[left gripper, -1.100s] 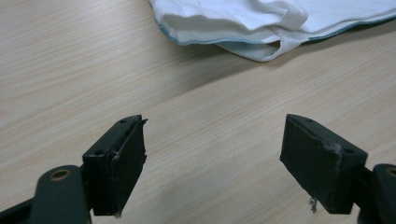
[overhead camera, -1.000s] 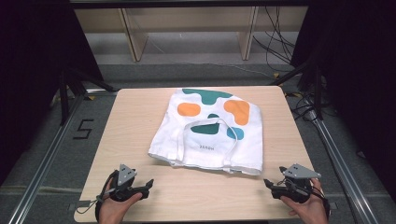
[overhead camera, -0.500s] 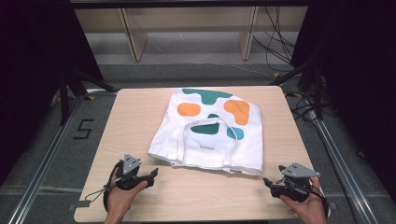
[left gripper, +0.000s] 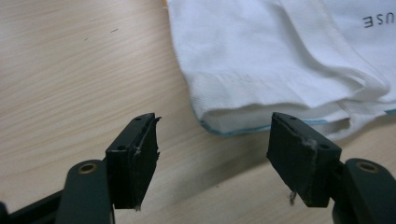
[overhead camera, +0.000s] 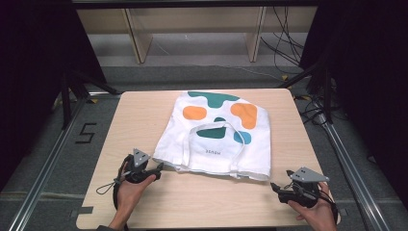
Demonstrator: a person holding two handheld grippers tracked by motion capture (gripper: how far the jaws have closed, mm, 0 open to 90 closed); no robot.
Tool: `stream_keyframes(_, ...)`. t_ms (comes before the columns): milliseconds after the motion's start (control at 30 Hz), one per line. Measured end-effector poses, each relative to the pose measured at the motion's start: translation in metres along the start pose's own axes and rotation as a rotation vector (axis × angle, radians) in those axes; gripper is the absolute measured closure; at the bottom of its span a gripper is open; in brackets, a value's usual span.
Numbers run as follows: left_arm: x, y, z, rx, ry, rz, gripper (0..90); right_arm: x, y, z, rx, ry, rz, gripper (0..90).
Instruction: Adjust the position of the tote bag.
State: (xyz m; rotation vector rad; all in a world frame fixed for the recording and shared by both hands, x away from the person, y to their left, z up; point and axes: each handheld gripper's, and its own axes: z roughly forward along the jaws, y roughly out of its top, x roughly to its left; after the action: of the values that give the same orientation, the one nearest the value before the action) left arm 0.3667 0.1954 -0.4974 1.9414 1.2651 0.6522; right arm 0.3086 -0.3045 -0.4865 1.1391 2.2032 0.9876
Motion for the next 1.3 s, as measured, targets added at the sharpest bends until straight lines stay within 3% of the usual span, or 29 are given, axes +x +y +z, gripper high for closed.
stream_keyframes(67,0.003,0.001,0.003,-0.007,0.012,-0.010,33.9,0.001,0.000,-0.001,0.001,0.003,0.009,25.3)
stream_keyframes(100,0.004,0.002,0.004,-0.003,0.022,0.005,34.0,0.001,0.000,-0.001,0.000,0.003,0.008,25.4)
stream_keyframes(133,0.004,0.003,0.006,-0.006,0.025,0.003,33.5,0.001,0.000,0.001,0.008,0.030,0.016,25.3)
stream_keyframes(167,0.003,0.005,0.007,-0.014,0.030,0.001,34.4,0.001,0.001,0.000,0.005,-0.001,-0.005,25.4)
stream_keyframes(200,0.003,0.005,0.007,-0.014,0.030,0.001,35.3,0.001,0.001,0.000,0.005,-0.001,-0.005,25.4)
stream_keyframes(300,0.001,0.010,0.012,-0.008,0.036,0.055,37.0,0.001,0.001,0.000,-0.004,-0.003,-0.004,25.8)
stream_keyframes(433,0.002,0.018,0.025,-0.027,0.038,0.059,39.9,0.003,0.005,0.001,-0.031,-0.003,-0.035,27.9)
stream_keyframes(567,0.000,0.023,0.027,0.000,0.017,0.099,56.9,0.010,0.010,0.003,-0.037,0.025,-0.063,28.3)
stream_keyframes(633,0.001,0.025,0.025,0.005,0.035,0.139,64.0,0.011,0.012,0.008,-0.018,-0.002,-0.078,28.8)
stream_keyframes(667,0.002,0.025,0.025,0.004,0.025,0.135,65.9,0.012,0.014,0.012,-0.008,-0.005,-0.069,28.8)
stream_keyframes(700,0.001,0.025,0.025,-0.020,0.023,0.105,67.0,0.012,0.016,0.014,-0.004,-0.006,-0.075,28.8)
stream_keyframes(767,0.003,0.025,0.024,-0.003,0.033,0.148,69.3,0.012,0.020,0.022,0.009,-0.021,-0.099,29.0)
stream_keyframes(800,0.001,0.024,0.024,-0.013,0.036,0.138,70.0,0.012,0.022,0.026,0.013,-0.030,-0.107,30.2)
stream_keyframes(900,0.002,0.024,0.022,0.002,0.031,0.173,70.8,0.014,0.031,0.038,0.042,-0.041,-0.149,39.4)
stream_keyframes(967,0.000,0.023,0.023,-0.014,0.019,0.145,71.0,0.013,0.036,0.046,0.054,-0.050,-0.187,42.9)
stream_keyframes(1000,0.000,0.023,0.022,-0.014,0.025,0.151,71.2,0.013,0.037,0.052,0.078,-0.058,-0.205,44.9)
stream_keyframes(1033,0.000,0.022,0.021,0.000,0.022,0.175,71.3,0.013,0.039,0.054,0.088,-0.063,-0.207,47.0)
stream_keyframes(1067,-0.001,0.022,0.022,-0.006,0.014,0.166,71.5,0.011,0.041,0.059,0.081,-0.080,-0.243,49.4)
stream_keyframes(1300,-0.008,0.017,0.013,0.016,-0.017,0.237,73.0,-0.001,0.047,0.079,0.134,-0.135,-0.338,74.8)
